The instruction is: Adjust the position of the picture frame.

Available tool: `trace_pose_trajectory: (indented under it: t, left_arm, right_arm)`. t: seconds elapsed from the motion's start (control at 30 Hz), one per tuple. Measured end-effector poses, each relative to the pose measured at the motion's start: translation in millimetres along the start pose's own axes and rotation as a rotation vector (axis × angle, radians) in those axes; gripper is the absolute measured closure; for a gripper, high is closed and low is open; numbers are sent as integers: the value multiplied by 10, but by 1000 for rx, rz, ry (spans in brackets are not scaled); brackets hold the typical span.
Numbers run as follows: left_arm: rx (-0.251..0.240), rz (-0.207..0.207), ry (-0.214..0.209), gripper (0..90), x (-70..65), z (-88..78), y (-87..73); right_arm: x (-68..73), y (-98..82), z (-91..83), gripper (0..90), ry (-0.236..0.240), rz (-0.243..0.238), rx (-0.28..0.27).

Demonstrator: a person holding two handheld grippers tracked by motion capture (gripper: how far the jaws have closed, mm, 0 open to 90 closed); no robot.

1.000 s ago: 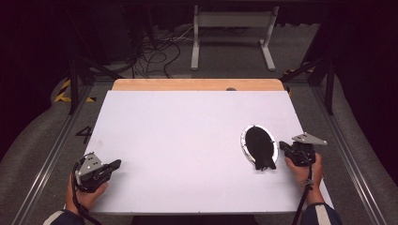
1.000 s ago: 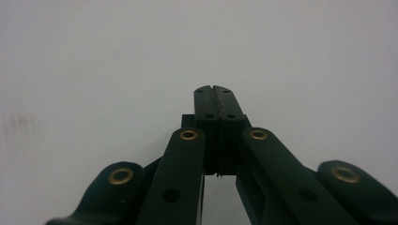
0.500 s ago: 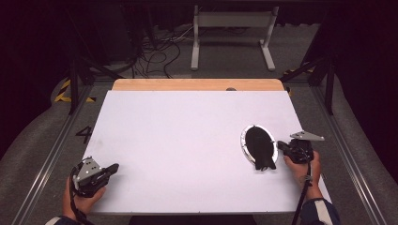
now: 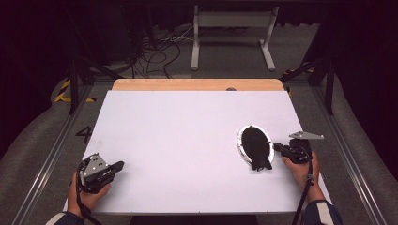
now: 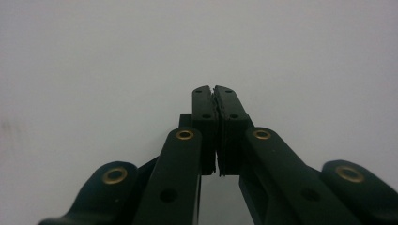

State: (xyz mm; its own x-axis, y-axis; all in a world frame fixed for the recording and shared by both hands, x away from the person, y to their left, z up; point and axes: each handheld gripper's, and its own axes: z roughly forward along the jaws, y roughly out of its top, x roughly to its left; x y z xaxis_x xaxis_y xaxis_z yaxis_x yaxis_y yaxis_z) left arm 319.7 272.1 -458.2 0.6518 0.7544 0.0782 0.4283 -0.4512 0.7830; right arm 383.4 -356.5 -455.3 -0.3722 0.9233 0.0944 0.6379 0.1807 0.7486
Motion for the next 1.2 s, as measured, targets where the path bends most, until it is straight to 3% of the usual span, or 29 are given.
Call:
trace_pose_trajectory:
  t: [0.5, 0.53, 0.57, 0.6, 0.77, 0.83, 0.93, 1.07, 1.13, 1.2]
  left_arm:
    - [27, 80, -90, 880, -123, 440, 371]
    - [27, 88, -99, 881, -145, 481, 404]
    - [27, 93, -106, 881, -155, 504, 426]
    - [30, 103, -118, 881, -183, 564, 484]
    - [24, 120, -147, 881, -241, 671, 595]
    - [28, 136, -155, 880, -264, 716, 632]
    - [29, 126, -177, 880, -274, 785, 678]
    - [29, 120, -196, 880, -272, 883, 750]
    - [35, 133, -198, 879, -284, 947, 786]
    - [59, 143, -216, 879, -310, 1045, 830]
  right_arm:
    - [419, 39, 94, 900, 18, -60, 24]
    - [524, 59, 122, 900, 20, -98, 33]
    - [524, 59, 122, 900, 20, -98, 33]
    - [635, 74, 156, 900, 17, -126, 38]
    - [762, 113, 234, 900, 55, -139, 36]
    - [779, 120, 244, 900, 57, -143, 37]
    - [837, 150, 282, 900, 61, -176, 40]
    - [786, 191, 321, 900, 40, -166, 18]
    - [716, 252, 358, 900, 9, -153, -8]
    - [689, 270, 392, 900, 13, -132, -5]
